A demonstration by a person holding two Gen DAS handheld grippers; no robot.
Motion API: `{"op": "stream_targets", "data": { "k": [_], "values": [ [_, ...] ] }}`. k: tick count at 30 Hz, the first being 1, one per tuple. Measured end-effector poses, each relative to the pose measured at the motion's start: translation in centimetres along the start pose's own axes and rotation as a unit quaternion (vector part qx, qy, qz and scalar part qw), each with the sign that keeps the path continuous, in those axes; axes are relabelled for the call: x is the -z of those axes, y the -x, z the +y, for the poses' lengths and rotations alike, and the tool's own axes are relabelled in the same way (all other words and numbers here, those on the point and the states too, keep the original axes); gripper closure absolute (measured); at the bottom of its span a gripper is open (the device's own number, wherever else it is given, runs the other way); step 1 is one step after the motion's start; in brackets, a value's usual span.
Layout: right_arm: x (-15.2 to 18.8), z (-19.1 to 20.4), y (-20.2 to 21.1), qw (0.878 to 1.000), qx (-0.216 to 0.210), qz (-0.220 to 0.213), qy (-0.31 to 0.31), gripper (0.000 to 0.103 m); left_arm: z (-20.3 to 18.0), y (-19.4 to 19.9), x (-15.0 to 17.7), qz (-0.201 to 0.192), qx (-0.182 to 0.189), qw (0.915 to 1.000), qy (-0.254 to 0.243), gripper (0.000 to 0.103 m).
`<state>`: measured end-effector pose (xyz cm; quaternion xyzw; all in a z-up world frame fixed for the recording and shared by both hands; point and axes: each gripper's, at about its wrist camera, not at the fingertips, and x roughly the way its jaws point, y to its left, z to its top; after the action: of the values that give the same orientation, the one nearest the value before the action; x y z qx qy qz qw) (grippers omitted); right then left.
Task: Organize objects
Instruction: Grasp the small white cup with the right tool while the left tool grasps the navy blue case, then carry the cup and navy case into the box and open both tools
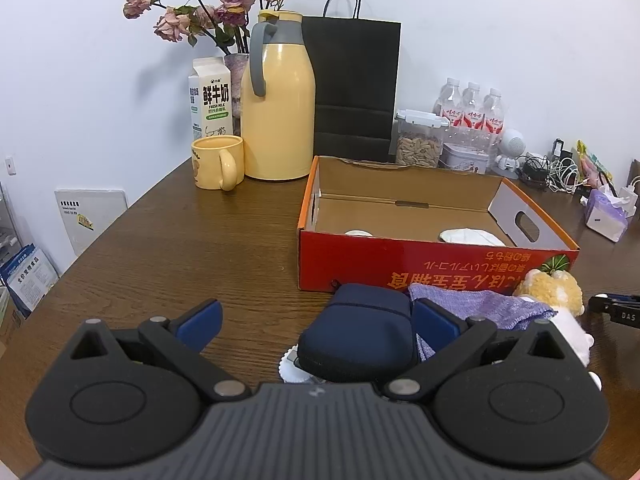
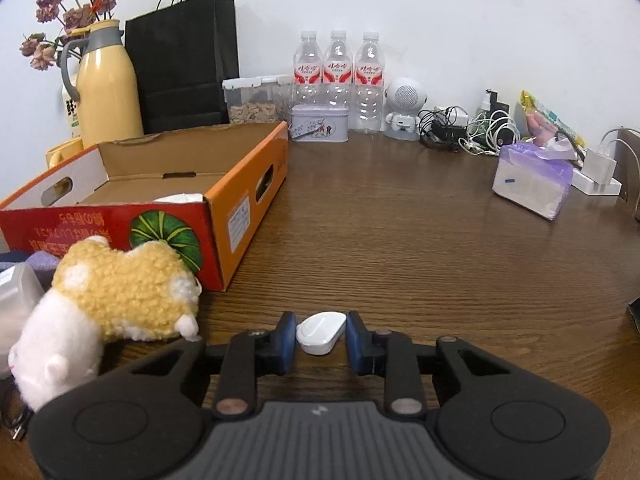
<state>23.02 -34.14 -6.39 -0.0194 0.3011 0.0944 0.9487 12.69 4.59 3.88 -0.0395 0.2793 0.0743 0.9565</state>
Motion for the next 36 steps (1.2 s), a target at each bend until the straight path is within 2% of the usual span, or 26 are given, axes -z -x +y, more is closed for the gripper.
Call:
{"op": "stream_targets", "data": {
  "k": [8, 12, 20, 25, 26, 28, 36],
  "values": [
    [0.8, 1.1, 2.6, 0.999, -0.015, -0.045, 0.001, 0.078, -0.2, -1.3, -0.1, 0.023, 0.012, 0.9996, -0.015, 0.0],
    [1.0, 2.4, 3.2, 0.998, -0.028, -0.055, 0.013, 0.078, -0.7, -3.0, -0.8, 0.053, 0.031, 0.9976, -0.03, 0.0],
    [1.2, 4.4, 3.5, 0.997, -0.036, -0.064, 0.029, 0.078, -2.3, -7.7, -2.2, 0.144, 0.038, 0.9854, -0.081, 0.0],
    [1.1, 4.6, 3.4, 0.997, -0.036, -0.062, 0.028, 0.078, -2.6, -8.6, -2.1, 0.166, 0.048, 0.9806, -0.094, 0.001],
    [1.1, 4.6, 3.4, 0.997, -0.037, -0.062, 0.028, 0.078, -2.6, -8.7, -2.1, 0.171, 0.052, 0.9794, -0.094, 0.006],
    [1.1, 4.6, 3.4, 0.997, -0.037, -0.061, 0.027, 0.078, -2.8, -9.0, -2.0, 0.187, 0.058, 0.9767, -0.089, 0.029],
    [1.1, 4.5, 3.3, 0.997, -0.036, -0.06, 0.028, 0.077, -2.1, -8.2, -2.0, 0.17, 0.068, 0.9814, -0.06, 0.039]
  ]
}}
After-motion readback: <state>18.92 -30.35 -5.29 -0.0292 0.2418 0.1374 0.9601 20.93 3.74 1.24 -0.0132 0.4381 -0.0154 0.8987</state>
